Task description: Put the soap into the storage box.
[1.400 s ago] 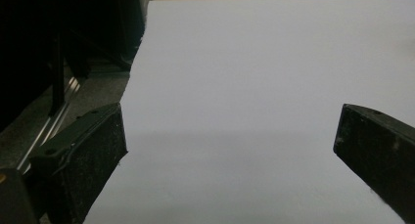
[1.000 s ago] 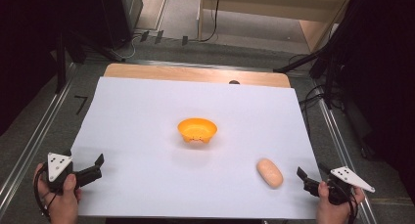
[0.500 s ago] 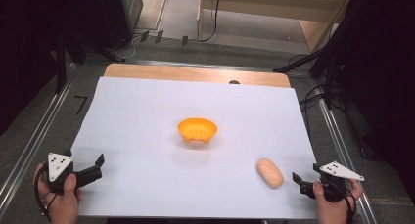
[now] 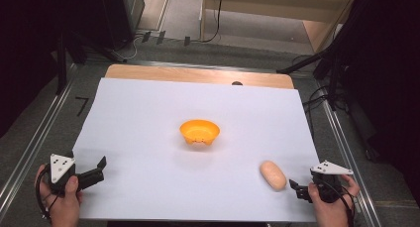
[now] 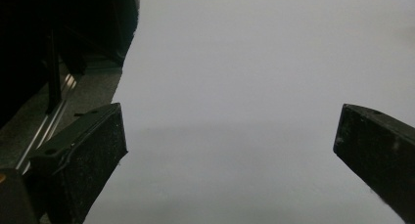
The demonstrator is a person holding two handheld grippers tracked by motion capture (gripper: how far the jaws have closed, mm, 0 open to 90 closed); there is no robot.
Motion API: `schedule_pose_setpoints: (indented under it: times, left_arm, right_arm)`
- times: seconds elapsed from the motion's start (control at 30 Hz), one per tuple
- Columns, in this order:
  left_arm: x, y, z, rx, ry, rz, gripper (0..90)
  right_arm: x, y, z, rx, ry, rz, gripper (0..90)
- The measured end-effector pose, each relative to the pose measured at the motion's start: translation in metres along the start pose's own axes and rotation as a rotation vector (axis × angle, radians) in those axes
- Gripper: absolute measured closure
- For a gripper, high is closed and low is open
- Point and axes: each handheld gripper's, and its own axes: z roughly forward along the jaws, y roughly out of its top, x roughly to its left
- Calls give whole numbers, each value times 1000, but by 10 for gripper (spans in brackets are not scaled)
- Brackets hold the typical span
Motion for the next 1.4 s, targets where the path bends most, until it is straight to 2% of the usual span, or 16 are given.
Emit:
schedule_pose_setpoints:
  times: [0.23,0.33,0.5,0.6,0.8,1.03,1.4]
  left_arm:
    - [0,0,0,4,-5,-1,0]
    - [0,0,1,4,-8,-1,0]
    - [0,0,1,9,-11,3,0]
    - [-1,0,1,11,-9,8,0]
    - [-1,0,1,11,-10,10,0]
    - [-1,0,1,14,-11,14,0]
    - [-1,1,2,17,-15,18,0]
  right_arm:
    - [5,5,-2,52,12,-3,133]
    - [11,8,-3,80,43,-10,133]
    - [20,15,-3,114,65,3,138]
    - [30,21,-1,142,84,3,138]
    - [39,27,5,146,90,-5,138]
    - [48,33,20,154,93,30,138]
    - [52,36,33,157,78,53,181]
